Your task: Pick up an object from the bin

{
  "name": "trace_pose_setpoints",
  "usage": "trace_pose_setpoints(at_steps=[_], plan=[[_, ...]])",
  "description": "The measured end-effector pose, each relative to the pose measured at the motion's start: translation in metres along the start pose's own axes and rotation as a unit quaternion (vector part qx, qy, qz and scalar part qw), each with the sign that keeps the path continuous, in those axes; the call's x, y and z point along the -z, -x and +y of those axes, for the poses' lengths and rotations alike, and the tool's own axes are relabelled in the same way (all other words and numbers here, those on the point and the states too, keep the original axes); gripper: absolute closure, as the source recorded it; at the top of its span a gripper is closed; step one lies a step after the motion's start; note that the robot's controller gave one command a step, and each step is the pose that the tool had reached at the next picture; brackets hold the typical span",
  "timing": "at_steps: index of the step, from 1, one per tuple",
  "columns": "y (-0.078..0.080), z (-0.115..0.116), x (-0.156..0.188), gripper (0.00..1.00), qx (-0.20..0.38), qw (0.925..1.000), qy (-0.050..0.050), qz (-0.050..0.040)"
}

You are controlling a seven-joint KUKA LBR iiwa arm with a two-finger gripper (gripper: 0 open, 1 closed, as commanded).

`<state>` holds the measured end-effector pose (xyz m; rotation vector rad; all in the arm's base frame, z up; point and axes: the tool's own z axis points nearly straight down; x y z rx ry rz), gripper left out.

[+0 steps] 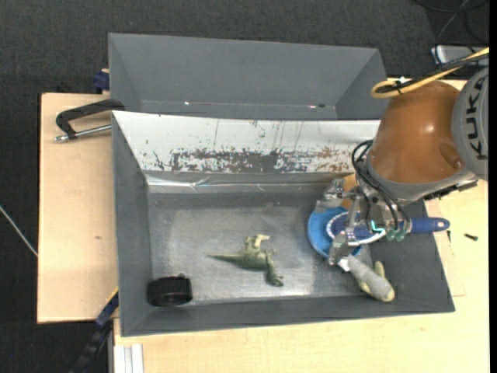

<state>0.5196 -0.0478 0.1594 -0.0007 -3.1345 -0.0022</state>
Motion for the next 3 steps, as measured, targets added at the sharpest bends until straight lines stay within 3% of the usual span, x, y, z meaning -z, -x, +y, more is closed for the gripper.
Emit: trace_pose_setpoints(at_steps=[1,2,3], plan=[[0.003,-0.016,-0.067,0.00,-0.018,0.9998,0.000,-0.0003],[0.004,-0.015,-0.064,1.00,-0.017,0.9999,0.000,-0.0024],[0.003,-0.018,0.063,1.00,0.110,0.9939,-0.001,-0.0088]])
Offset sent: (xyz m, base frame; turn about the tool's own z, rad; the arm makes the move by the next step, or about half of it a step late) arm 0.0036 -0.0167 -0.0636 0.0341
